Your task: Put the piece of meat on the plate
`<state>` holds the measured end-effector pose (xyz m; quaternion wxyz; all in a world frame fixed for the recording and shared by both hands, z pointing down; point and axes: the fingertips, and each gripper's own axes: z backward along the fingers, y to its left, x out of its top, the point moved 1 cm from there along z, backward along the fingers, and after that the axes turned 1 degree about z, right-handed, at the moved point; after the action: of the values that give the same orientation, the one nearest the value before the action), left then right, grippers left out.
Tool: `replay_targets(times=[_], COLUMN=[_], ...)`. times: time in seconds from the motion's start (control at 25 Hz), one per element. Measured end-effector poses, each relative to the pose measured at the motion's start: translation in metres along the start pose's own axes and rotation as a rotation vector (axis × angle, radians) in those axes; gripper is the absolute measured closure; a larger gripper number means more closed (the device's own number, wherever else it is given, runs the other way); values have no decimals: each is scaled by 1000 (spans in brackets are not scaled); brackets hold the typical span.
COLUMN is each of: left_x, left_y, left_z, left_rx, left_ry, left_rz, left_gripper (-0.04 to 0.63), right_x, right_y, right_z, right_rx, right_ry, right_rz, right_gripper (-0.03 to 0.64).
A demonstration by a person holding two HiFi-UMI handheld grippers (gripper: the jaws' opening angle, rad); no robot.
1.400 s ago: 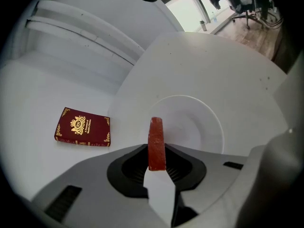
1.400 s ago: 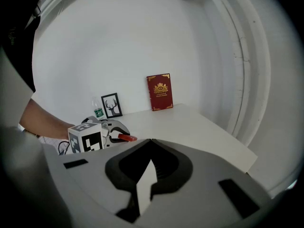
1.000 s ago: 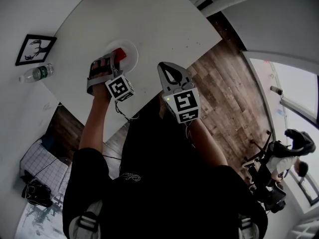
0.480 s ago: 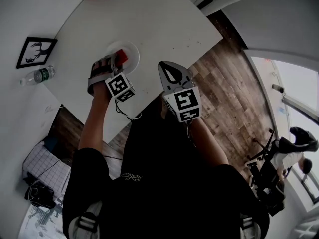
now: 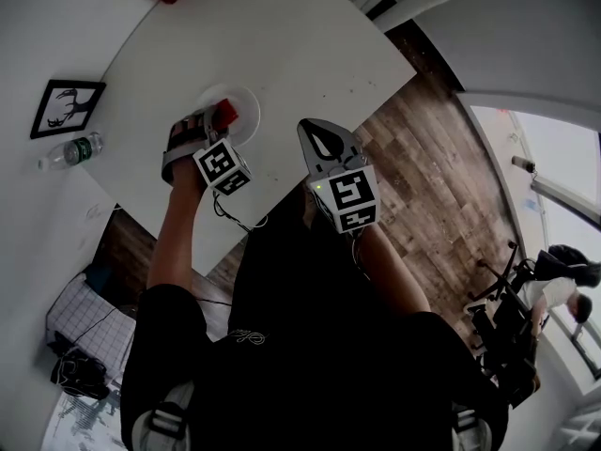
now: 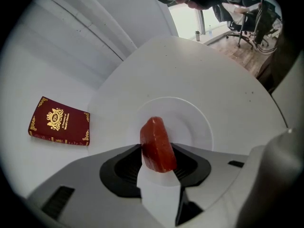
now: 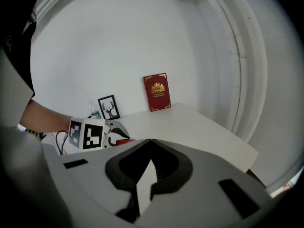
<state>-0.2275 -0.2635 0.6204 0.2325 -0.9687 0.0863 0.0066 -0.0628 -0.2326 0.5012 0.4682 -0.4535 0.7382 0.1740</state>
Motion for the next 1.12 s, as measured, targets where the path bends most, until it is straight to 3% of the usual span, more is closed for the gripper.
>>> replay_targets(times=[0.16, 0.48, 1.12], left_x=[-1, -1, 4], left_y=[1, 6, -5], left_z=[0, 2, 15], left_rx=[-10, -22, -141], left_ry=[-3, -15, -94], left_rz=[0, 25, 220], left_gripper=[385, 373, 342], right_x=[-1, 1, -1], right_y=[-1, -2, 3], right_z=[-1, -2, 4], right_rx=[-3, -9, -10], right_ry=[3, 2, 0], right_rz=[-3, -6, -1], right_gripper=[595, 595, 595])
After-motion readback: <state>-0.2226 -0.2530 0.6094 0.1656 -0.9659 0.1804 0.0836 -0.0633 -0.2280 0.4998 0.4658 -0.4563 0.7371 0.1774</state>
